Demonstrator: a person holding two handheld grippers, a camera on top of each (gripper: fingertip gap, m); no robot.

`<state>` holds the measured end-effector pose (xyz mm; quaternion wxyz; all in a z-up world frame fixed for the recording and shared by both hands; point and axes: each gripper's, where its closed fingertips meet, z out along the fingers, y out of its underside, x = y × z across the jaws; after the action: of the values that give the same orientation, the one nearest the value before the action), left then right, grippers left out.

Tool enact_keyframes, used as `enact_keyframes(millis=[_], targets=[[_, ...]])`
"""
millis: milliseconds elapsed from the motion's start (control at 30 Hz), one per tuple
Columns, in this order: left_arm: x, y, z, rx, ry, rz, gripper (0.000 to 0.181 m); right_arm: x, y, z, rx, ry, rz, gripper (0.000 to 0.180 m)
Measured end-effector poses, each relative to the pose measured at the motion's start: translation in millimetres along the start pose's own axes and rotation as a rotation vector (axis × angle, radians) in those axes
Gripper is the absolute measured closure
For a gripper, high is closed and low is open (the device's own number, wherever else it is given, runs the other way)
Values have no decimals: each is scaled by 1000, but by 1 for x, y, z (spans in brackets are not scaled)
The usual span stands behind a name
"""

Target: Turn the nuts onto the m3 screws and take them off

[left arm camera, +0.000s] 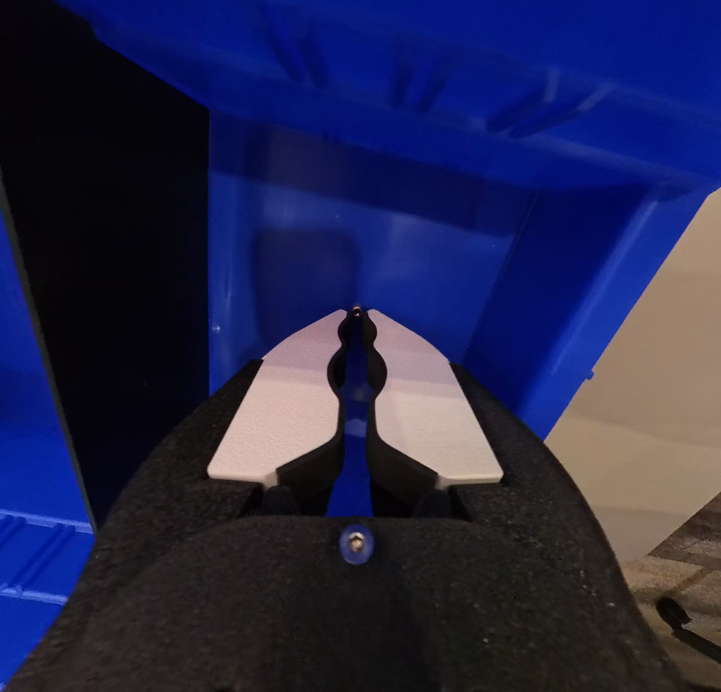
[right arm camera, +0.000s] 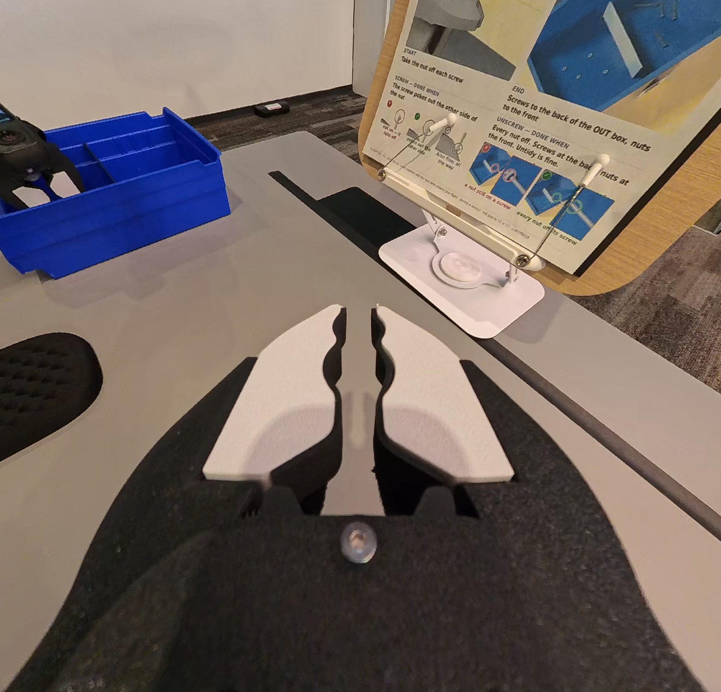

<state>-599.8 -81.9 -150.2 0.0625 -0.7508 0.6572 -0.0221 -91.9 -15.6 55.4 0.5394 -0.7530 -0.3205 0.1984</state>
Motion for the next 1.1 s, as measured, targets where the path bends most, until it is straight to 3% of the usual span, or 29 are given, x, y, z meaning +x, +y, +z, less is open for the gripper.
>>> enact_keyframes(millis=[267, 467, 600, 700, 800, 933, 1100], targets=[[-3, -6, -14, 91, -38, -47, 176, 1, 1, 0, 3, -8, 12, 168], [-14, -21, -68, 87, -151, 6, 176, 1, 0, -2, 6, -17, 17, 168], [-22, -61, -125, 106, -235, 85, 176, 0, -2, -5, 18, -25, 23, 168], [-16, -116, -146, 152, -227, 171, 178, 0, -4, -9, 25, -31, 23, 168], [-6, -178, -135, 173, -188, 287, 180, -1, -7, -13, 42, -39, 28, 168], [10, -257, -87, 208, -99, 406, 181, 1, -10, -22, 66, -44, 34, 168], [19, -309, -28, 216, -9, 450, 181, 6, -9, -28, 92, -63, 70, 168]])
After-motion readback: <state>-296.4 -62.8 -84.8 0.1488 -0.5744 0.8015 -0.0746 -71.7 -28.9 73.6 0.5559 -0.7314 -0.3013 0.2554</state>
